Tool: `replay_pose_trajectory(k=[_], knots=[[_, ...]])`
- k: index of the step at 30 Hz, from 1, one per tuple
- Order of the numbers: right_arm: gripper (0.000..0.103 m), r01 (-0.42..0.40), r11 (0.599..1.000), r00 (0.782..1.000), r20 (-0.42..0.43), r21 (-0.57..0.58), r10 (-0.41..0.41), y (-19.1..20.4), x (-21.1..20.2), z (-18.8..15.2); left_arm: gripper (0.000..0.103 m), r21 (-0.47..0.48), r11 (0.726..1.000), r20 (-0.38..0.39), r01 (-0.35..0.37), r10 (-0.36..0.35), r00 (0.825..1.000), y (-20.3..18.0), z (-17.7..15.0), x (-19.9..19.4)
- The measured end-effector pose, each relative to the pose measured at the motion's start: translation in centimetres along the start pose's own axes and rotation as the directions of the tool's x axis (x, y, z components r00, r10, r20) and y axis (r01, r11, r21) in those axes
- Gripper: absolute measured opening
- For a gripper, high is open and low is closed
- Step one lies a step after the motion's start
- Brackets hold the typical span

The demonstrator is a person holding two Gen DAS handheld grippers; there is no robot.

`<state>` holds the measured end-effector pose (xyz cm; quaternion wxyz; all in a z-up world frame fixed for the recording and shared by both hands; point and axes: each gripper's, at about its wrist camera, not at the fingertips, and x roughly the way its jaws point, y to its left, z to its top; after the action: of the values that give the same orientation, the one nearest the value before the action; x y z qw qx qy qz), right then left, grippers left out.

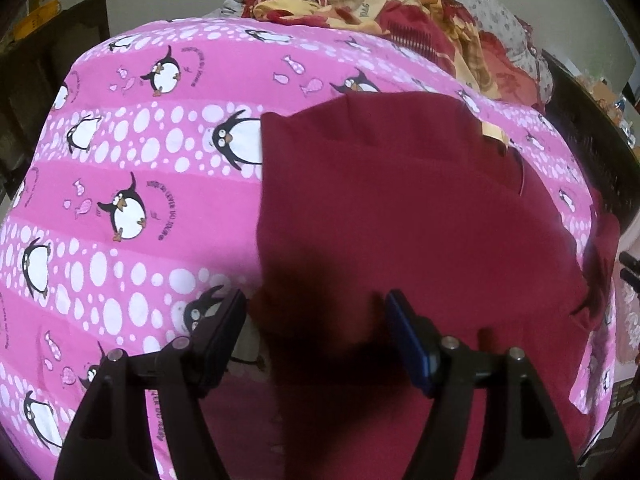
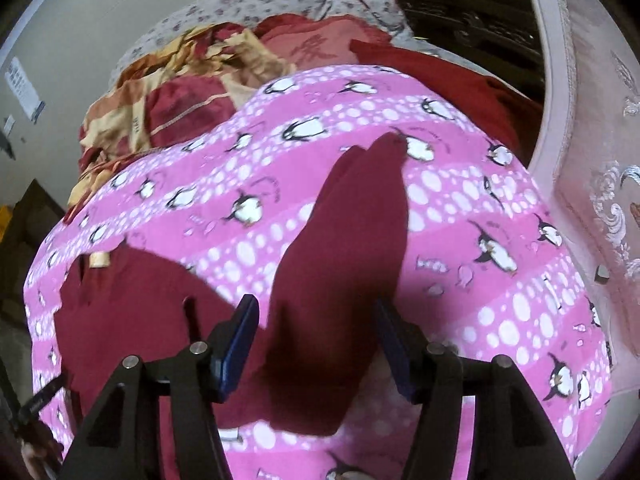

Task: Fold small clothes
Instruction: 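Fold the held sleeve across the shirt body toward the left tool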

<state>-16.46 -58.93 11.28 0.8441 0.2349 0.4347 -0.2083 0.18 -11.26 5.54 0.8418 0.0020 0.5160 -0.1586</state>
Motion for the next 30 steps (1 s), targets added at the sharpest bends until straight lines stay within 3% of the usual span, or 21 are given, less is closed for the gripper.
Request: replay_pose_trajectory(k=[5, 8, 10, 11, 12, 14, 17, 20, 24, 28, 29, 30], knots=[[0.064, 0.026, 0.997, 1.000, -0.009, -0.076, -0.027, 2.7, 2.6, 1.6, 0.071, 0.004, 1.000, 0.002, -0.001, 0.001, 1.000, -0.5, 0.3, 0.0], [0.064, 0.136, 0.985, 0.987, -0.069, -0.102, -0.143, 3.4, 5.8, 2.3, 0.071, -0.003, 1.000, -0.006, 0.000, 0.000, 1.000, -0.7, 0.4, 0.1], [0.064, 0.167, 0.981, 0.979, -0.104, -0.100, -0.177, 2.9, 7.4, 2.3, 0.071, -0.004, 1.000, -0.010, 0.001, -0.001, 1.000, -0.6, 0.3, 0.1], [0.048, 0.180, 0.978, 0.976, -0.105, -0.102, -0.190, 2.7, 7.7, 2.3, 0.071, -0.003, 1.000, -0.009, 0.000, 0.000, 1.000, -0.6, 0.3, 0.0], [0.024, 0.197, 0.974, 0.974, -0.092, -0.113, -0.208, 2.4, 7.4, 2.1, 0.071, -0.001, 1.000, -0.006, -0.003, 0.003, 1.000, -0.5, 0.3, -0.1], [0.018, 0.133, 0.987, 0.988, -0.068, -0.089, -0.139, 1.7, 5.8, 1.7, 0.071, -0.002, 1.000, -0.001, -0.011, 0.011, 1.000, -0.2, 0.3, -0.2], [0.009, 0.109, 0.993, 0.994, -0.005, -0.045, -0.109, -0.7, 1.7, 0.7, 0.071, -0.021, 1.000, -0.011, -0.011, 0.010, 1.000, 0.2, 0.2, 0.1], [0.008, 0.072, 0.996, 0.997, 0.020, 0.045, -0.073, -4.3, -1.8, -0.5, 0.071, -0.036, 0.999, -0.008, 0.000, -0.001, 1.000, 0.2, 0.1, 0.1], [0.009, 0.168, 0.980, 0.985, 0.016, 0.107, -0.171, -9.1, -4.9, -2.3, 0.071, -0.014, 1.000, -0.006, 0.005, -0.005, 1.000, -0.6, -0.1, 0.1], [0.010, 0.090, 0.993, 0.995, 0.028, 0.077, -0.092, -8.1, -5.6, -1.8, 0.071, 0.005, 1.000, 0.002, 0.001, -0.001, 1.000, -1.5, -0.1, -0.2], [0.014, 0.061, 0.996, 0.997, 0.035, 0.058, -0.063, -7.0, -5.5, -1.4, 0.071, 0.001, 1.000, 0.003, 0.007, -0.007, 1.000, -1.5, 0.0, -0.3], [0.026, 0.038, 0.999, 0.999, 0.037, 0.037, -0.039, -5.6, -5.1, -0.8, 0.071, -0.004, 1.000, 0.004, 0.015, -0.015, 1.000, -1.6, 0.0, -0.5]])
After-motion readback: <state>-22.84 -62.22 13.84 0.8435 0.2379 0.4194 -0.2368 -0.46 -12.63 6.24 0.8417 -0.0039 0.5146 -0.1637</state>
